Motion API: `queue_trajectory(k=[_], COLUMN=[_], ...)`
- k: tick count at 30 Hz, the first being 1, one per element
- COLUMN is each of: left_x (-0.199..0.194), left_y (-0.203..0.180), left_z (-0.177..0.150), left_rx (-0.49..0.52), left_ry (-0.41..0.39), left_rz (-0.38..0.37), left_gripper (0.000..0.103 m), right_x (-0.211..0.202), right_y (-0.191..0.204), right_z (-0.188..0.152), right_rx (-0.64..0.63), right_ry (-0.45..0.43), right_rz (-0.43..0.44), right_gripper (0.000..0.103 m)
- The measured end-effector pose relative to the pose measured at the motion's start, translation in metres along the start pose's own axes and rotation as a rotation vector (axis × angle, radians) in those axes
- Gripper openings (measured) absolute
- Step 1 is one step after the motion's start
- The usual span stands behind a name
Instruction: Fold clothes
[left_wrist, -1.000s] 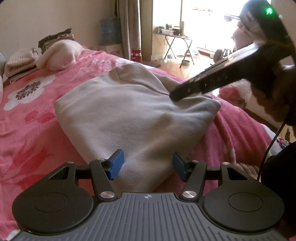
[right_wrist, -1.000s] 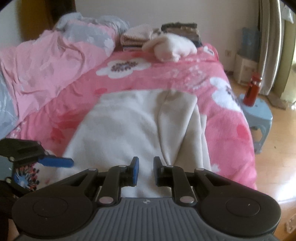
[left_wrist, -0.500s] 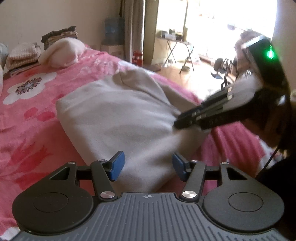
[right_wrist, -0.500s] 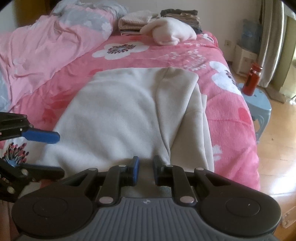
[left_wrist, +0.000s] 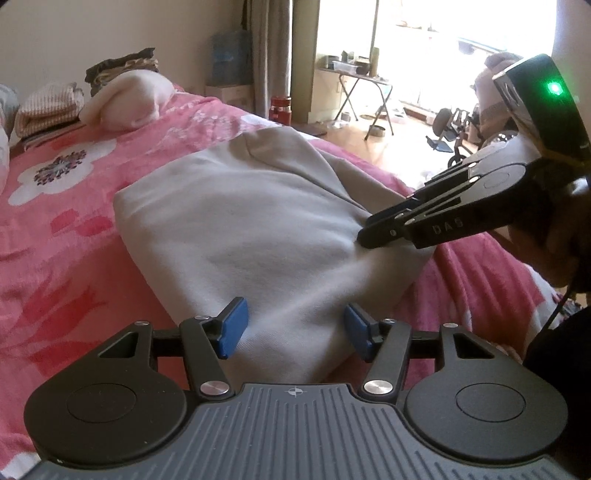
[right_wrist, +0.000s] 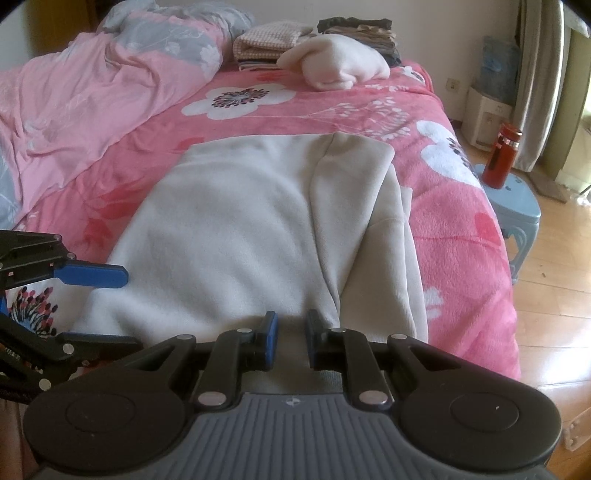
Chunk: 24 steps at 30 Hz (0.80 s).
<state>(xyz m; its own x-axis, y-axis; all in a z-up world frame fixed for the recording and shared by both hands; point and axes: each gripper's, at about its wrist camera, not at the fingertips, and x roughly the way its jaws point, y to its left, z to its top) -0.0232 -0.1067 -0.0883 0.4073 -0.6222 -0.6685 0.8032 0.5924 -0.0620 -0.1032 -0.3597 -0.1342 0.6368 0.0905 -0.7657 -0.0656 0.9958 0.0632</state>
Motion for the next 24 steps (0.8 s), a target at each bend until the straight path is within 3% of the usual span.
queue_trajectory(k=[5,11,16,24], left_x=[0.0,0.0,-0.001,-0.001], left_y=[0.0,0.001,0.0,0.0], left_z=[0.0,0.001,0.0,0.001], left_rx=[-0.001,-0.019,-0.023,-0.024], left_ry=[0.003,0.004,0.005,0.007], left_rz=[0.0,-0.006,-0.008,-0.007], left_gripper=[0.058,0.058,0.058,0.058], right_x=[-0.007,-0.018,0.01,0.009], right_y=[-0.002,-0.003,-0.009,-0.011], right_z=[0.007,0.027,0.016,0.015], right_rx=[0.043,0.031,0.038,0.04], right_ry=[-0.002,-0.115,-0.043,-0.05], right_rz=[0.01,0.007,0.003,0.01], right_gripper=[0.017,0.017,0.017,0.017])
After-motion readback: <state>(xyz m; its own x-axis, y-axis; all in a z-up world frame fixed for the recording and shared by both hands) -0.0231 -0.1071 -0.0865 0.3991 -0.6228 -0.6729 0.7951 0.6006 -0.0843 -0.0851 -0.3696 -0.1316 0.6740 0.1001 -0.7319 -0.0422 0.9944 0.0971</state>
